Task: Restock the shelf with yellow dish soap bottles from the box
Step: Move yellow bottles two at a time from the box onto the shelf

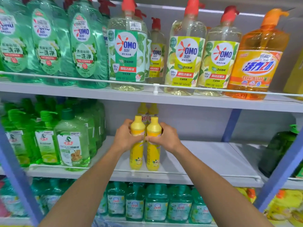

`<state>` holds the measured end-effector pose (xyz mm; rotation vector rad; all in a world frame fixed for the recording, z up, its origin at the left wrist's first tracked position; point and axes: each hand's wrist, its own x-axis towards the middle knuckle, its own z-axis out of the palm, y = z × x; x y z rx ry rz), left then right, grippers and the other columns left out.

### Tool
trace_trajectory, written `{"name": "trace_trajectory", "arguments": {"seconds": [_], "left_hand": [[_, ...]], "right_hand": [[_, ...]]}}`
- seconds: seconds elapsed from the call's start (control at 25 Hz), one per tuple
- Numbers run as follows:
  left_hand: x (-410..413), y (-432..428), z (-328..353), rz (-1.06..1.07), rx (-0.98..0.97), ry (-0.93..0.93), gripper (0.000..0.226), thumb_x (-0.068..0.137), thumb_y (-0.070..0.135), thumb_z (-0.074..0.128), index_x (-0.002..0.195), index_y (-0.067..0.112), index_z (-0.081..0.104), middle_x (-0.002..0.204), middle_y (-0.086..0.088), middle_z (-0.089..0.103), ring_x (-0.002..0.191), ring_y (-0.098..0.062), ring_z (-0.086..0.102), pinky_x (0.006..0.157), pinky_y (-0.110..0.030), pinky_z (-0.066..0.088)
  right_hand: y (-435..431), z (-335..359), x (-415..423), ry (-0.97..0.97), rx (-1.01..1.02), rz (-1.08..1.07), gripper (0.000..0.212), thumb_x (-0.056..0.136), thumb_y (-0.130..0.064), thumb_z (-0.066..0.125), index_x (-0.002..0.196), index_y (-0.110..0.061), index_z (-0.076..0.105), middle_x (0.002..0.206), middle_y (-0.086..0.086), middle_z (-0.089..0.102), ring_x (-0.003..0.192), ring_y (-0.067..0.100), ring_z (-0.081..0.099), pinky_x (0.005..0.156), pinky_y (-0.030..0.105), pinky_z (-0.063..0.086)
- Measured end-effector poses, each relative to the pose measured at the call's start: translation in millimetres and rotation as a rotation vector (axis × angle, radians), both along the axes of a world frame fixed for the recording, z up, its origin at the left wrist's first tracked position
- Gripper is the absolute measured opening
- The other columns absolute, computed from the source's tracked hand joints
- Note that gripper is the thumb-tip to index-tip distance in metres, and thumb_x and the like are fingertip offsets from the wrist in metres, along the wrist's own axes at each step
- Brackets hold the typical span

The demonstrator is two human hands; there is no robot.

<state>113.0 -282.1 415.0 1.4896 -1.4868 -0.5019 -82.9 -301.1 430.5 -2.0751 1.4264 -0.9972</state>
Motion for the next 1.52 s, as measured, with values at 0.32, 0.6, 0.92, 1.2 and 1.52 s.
{"name": "trace_trajectory", "arguments": {"seconds": [0.32,0.6,0.92,1.2,1.52], "left_hand": [[-7.4,18.2,-85.6,-0.011,0.018,0.177,0.053,0.070,0.018,0.091,0.113,0.022,0.059,0.100,0.013,0.070,0.089,0.004,0.066,0.082,-0.025,0.058],[7.5,12.5,-98.3,-0.174,0.071,0.222,0.054,0.069,0.035,0.090,0.114,0.025,0.061,0.109,0.008,0.074,0.105,-0.009,0.069,0.093,-0.031,0.056],[9.3,16.7,-102.4,-0.198,0.068,0.208,0.057,0.077,0.033,0.086,0.127,0.026,0.061,0.114,0.011,0.072,0.105,-0.008,0.068,0.093,-0.033,0.056],[-4.5,10.5,-102.3,-0.079,0.073,0.216,0.051,0.074,0.029,0.088,0.117,0.019,0.062,0.108,0.008,0.072,0.096,-0.003,0.068,0.079,-0.018,0.056],[-12.6,-4.9,-102.1,0.036,0.154,0.049,0.051,0.068,0.029,0.089,0.107,0.020,0.059,0.097,0.008,0.071,0.087,-0.010,0.069,0.079,-0.035,0.061]], "right_hand": [[10.3,-84.0,-18.2,-0.186,0.250,0.090,0.068,0.073,-0.019,0.090,0.132,-0.019,0.056,0.117,-0.002,0.070,0.100,0.009,0.069,0.081,0.018,0.056],[21.7,-118.5,13.1,-0.197,0.061,-0.238,0.068,0.068,-0.052,0.087,0.122,-0.028,0.053,0.111,-0.011,0.064,0.098,0.006,0.064,0.083,0.030,0.058],[20.2,-122.0,1.4,-0.127,0.080,-0.147,0.065,0.070,-0.033,0.087,0.126,-0.028,0.055,0.117,-0.008,0.057,0.107,0.010,0.060,0.093,0.037,0.056],[19.3,-123.6,13.6,-0.068,0.126,-0.282,0.053,0.071,-0.048,0.085,0.109,-0.024,0.057,0.104,-0.004,0.062,0.091,0.011,0.061,0.077,0.028,0.051],[0.2,-125.3,13.6,0.115,0.217,-0.287,0.054,0.071,-0.042,0.088,0.107,-0.016,0.058,0.108,0.003,0.070,0.095,0.021,0.068,0.072,0.029,0.051]]}}
